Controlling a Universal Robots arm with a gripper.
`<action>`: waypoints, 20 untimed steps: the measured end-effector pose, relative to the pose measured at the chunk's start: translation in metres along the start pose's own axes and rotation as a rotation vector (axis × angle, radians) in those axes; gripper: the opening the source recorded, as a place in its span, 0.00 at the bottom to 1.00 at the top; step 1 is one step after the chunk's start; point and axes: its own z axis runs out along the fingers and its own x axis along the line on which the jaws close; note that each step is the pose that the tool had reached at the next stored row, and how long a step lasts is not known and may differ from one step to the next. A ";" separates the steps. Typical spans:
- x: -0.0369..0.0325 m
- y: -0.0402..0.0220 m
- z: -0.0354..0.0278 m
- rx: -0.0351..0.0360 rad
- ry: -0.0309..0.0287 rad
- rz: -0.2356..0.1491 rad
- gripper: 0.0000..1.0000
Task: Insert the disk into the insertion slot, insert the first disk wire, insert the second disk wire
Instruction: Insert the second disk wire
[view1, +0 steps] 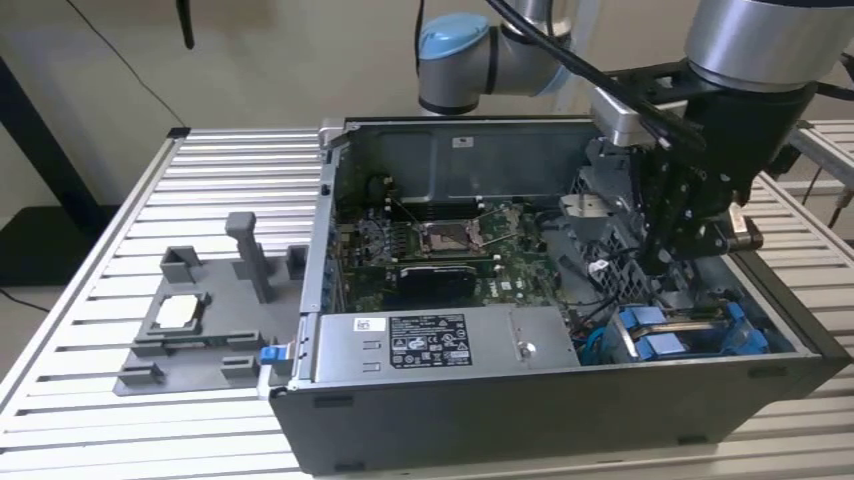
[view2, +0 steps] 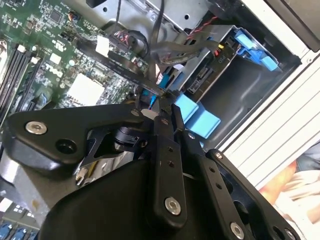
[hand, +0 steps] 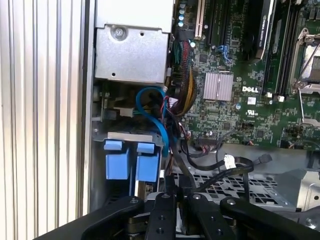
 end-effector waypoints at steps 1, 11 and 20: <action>0.0022 -0.0008 0.0006 -0.0001 -0.0030 0.000 0.15; 0.0188 -0.0091 0.0047 -0.0014 -0.0230 0.002 0.15; 0.0248 -0.0111 0.0083 -0.0011 -0.0367 0.003 0.15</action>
